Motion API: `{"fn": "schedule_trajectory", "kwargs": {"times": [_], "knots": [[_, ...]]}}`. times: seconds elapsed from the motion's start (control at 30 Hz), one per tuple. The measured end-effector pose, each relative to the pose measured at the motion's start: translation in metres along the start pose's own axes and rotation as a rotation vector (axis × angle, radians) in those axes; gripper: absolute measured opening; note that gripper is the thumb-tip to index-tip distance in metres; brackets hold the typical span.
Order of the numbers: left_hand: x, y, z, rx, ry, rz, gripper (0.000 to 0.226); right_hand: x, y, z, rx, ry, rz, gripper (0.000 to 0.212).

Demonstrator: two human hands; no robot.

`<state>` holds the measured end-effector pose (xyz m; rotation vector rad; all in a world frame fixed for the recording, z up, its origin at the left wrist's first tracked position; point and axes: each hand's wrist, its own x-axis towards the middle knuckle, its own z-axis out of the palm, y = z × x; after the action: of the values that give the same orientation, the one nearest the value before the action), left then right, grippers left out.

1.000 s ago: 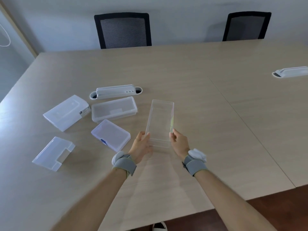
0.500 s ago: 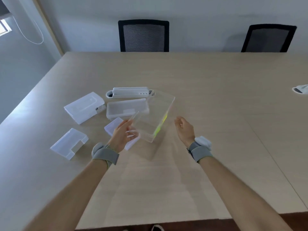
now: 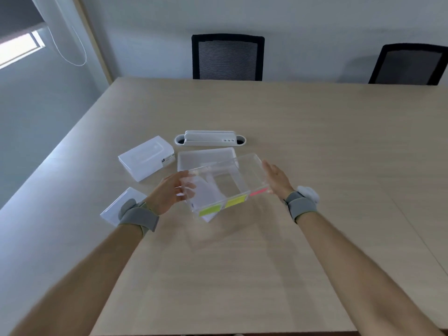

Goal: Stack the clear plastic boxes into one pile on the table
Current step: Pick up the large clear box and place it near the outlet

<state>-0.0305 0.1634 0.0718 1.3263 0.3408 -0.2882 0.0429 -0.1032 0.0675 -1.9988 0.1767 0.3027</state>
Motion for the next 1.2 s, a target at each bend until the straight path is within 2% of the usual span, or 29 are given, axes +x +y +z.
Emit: {"fn": "schedule_trajectory", "kwargs": {"times": [0.13,0.33,0.43,0.53,0.7,0.83,0.9,1.0,1.13,1.2], "knots": [[0.005,0.007,-0.015,0.006,-0.026,-0.002,0.026,-0.007,-0.002,0.016,0.202,-0.131,0.157,0.062],[0.015,0.007,-0.027,-0.121,0.072,0.022,0.030,-0.009,-0.007,0.040,0.374,-0.045,0.178,0.062],[0.015,0.005,-0.030,-0.085,0.038,-0.039,0.039,-0.008,-0.010,0.051,0.418,0.017,0.193,0.061],[0.015,0.001,-0.034,-0.090,0.011,-0.073,0.037,-0.004,-0.014,0.061,0.413,0.071,0.196,0.061],[0.023,0.000,-0.035,-0.132,0.105,0.039,0.029,0.006,-0.012,0.066,0.396,0.085,0.173,0.060],[0.034,0.002,-0.041,-0.172,0.155,0.088,0.015,0.021,-0.012,0.059,0.416,0.040,0.233,0.062],[0.041,0.004,-0.043,-0.188,0.162,0.112,0.014,0.033,-0.011,0.056,0.401,0.029,0.248,0.053],[0.046,0.008,-0.046,-0.222,0.156,0.149,0.015,0.045,-0.004,0.056,0.409,0.026,0.279,0.020],[0.055,0.011,-0.046,-0.254,0.174,0.154,0.016,0.070,0.007,0.062,0.230,0.018,0.230,0.027],[0.060,0.011,-0.046,-0.251,0.185,0.152,0.017,0.080,0.008,0.066,0.169,0.004,0.216,0.020]]}}
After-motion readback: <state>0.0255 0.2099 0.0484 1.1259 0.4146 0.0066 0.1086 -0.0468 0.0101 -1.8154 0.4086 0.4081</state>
